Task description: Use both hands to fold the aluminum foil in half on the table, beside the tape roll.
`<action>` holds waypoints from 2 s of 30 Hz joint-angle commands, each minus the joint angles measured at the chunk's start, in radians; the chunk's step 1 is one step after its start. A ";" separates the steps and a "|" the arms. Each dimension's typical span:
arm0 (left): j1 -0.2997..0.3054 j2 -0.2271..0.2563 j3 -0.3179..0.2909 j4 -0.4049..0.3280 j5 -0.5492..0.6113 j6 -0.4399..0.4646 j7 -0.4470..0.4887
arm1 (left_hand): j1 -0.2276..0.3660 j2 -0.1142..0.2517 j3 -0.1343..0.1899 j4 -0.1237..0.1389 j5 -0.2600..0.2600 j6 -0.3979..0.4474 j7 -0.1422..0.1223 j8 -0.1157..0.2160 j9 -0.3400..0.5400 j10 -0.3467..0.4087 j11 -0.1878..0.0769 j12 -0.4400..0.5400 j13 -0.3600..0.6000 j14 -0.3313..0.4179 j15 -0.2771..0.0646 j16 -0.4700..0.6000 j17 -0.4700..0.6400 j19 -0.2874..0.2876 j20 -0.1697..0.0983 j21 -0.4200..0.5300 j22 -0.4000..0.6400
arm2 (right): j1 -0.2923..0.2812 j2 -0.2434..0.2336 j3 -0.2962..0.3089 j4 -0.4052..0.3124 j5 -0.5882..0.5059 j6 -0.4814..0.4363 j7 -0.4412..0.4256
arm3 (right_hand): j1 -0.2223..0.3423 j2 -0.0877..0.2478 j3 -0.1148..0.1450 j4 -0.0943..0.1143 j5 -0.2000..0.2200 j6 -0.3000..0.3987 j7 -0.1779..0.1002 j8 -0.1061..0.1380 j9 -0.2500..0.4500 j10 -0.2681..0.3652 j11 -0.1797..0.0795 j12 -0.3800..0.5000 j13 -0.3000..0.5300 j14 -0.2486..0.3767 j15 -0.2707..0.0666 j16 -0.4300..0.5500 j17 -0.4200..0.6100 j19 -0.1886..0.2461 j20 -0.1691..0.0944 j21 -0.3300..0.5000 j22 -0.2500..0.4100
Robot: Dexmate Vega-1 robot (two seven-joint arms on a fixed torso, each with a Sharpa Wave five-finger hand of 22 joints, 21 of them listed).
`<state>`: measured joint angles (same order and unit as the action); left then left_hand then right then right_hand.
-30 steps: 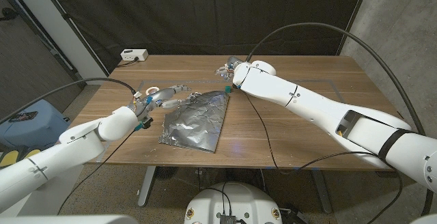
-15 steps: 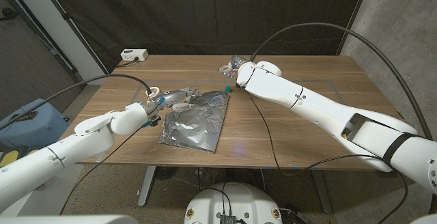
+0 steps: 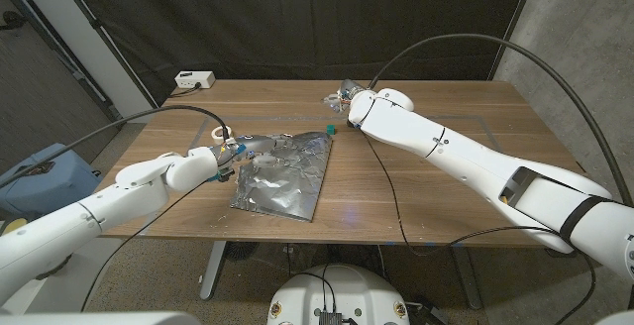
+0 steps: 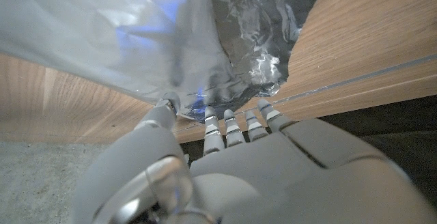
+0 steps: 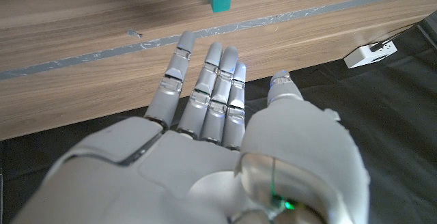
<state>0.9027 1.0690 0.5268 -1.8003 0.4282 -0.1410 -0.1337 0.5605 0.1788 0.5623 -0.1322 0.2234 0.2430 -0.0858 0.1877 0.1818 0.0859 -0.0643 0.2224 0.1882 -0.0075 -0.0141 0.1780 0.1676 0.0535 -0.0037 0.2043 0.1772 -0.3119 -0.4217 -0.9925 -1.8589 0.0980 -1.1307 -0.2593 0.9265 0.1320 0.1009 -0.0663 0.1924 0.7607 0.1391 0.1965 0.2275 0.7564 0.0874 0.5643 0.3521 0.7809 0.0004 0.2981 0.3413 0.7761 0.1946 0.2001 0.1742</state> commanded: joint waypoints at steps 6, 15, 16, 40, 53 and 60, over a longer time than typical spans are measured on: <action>-0.040 0.033 0.034 -0.006 0.085 0.027 -0.119 | -0.001 -0.006 -0.008 0.002 -0.003 0.008 -0.003 0.004 0.000 0.012 0.000 0.007 0.006 0.002 -0.012 0.009 0.002 -0.001 -0.009 0.001 0.002 | -0.009 -0.017 0.016 0.001 0.007 -0.005 -0.008 | -0.007 0.001 0.002 -0.005 -0.002 -0.008 -0.003 0.004 0.001 -0.007 0.002 -0.005 -0.002 -0.007 0.001 -0.006 0.003 0.002 0.006 -0.001 0.003; -0.044 0.042 0.036 -0.011 0.086 0.032 -0.155 | -0.003 -0.006 -0.012 0.004 -0.004 0.009 -0.002 0.003 0.000 0.018 0.000 0.007 0.006 0.006 -0.014 0.009 0.003 -0.001 -0.009 0.000 0.002 | -0.019 -0.022 0.024 -0.001 0.010 -0.012 -0.017 | -0.010 0.002 0.003 -0.006 -0.002 -0.009 -0.002 0.005 0.000 -0.016 0.002 -0.012 -0.006 -0.012 0.003 -0.008 0.004 -0.002 0.008 -0.003 0.003; -0.045 0.043 0.037 -0.011 0.086 0.032 -0.159 | -0.004 -0.006 -0.013 0.004 -0.004 0.009 -0.002 0.003 0.000 0.019 0.002 0.008 0.006 0.006 -0.013 0.009 0.003 -0.002 -0.008 0.000 0.002 | -0.020 -0.020 0.025 0.001 0.009 -0.018 -0.021 | -0.011 0.002 0.003 -0.006 -0.003 -0.010 -0.003 0.004 0.000 -0.017 0.001 -0.013 -0.007 -0.014 0.003 -0.009 0.005 -0.004 0.009 -0.003 0.003; -0.063 -0.004 0.063 0.010 0.091 0.072 -0.162 | -0.023 -0.009 -0.032 0.016 -0.011 0.002 0.005 -0.002 0.000 0.024 0.004 0.005 0.007 0.022 -0.010 0.010 0.004 0.004 -0.008 0.002 0.003 | -0.054 -0.093 -0.012 -0.131 -0.049 -0.032 -0.058 | -0.054 0.016 0.002 0.012 -0.004 -0.006 -0.023 0.009 -0.006 -0.056 -0.010 -0.048 -0.026 -0.031 0.000 -0.022 0.005 -0.046 0.005 -0.012 0.003; -0.076 -0.019 0.073 0.030 0.074 0.062 -0.160 | -0.024 -0.008 -0.034 0.015 -0.012 0.003 0.003 -0.002 0.000 0.024 0.004 0.003 0.007 0.024 -0.011 0.008 0.003 0.003 -0.009 0.001 0.003 | -0.042 -0.125 -0.079 -0.214 -0.100 -0.031 -0.035 | -0.084 0.022 0.002 0.027 -0.005 -0.011 -0.037 0.009 -0.015 -0.082 -0.027 -0.084 -0.046 -0.050 0.010 -0.040 -0.009 -0.074 -0.006 -0.015 0.003; -0.075 -0.021 0.075 0.029 0.068 0.067 -0.157 | -0.025 -0.008 -0.035 0.014 -0.013 0.003 0.003 -0.002 0.000 0.025 0.004 0.002 0.007 0.024 -0.012 0.007 0.002 0.003 -0.009 0.001 0.003 | -0.044 -0.139 -0.120 -0.239 -0.135 -0.010 -0.014 | -0.184 0.054 0.011 0.097 -0.002 -0.056 -0.081 -0.004 -0.034 -0.115 -0.055 -0.169 -0.107 -0.125 0.017 -0.073 -0.024 -0.155 -0.071 -0.016 0.005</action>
<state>0.8322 1.0558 0.5955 -1.7768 0.5055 -0.0738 -0.2921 0.5433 0.1721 0.5306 -0.1170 0.2158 0.2408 -0.0837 0.1817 0.1792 0.1036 -0.0607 0.2263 0.1926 0.0091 -0.0232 0.1859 0.1675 0.0481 -0.0090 0.2043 0.1772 -0.3605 -0.5351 -1.0519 -2.0450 0.0109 -1.1615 -0.3000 0.7680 0.1795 0.1067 0.0106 0.1885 0.7173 0.0710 0.1965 0.1956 0.6478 0.0357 0.4160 0.2594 0.6766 0.0184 0.2328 0.3195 0.6409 0.1356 0.1848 0.1742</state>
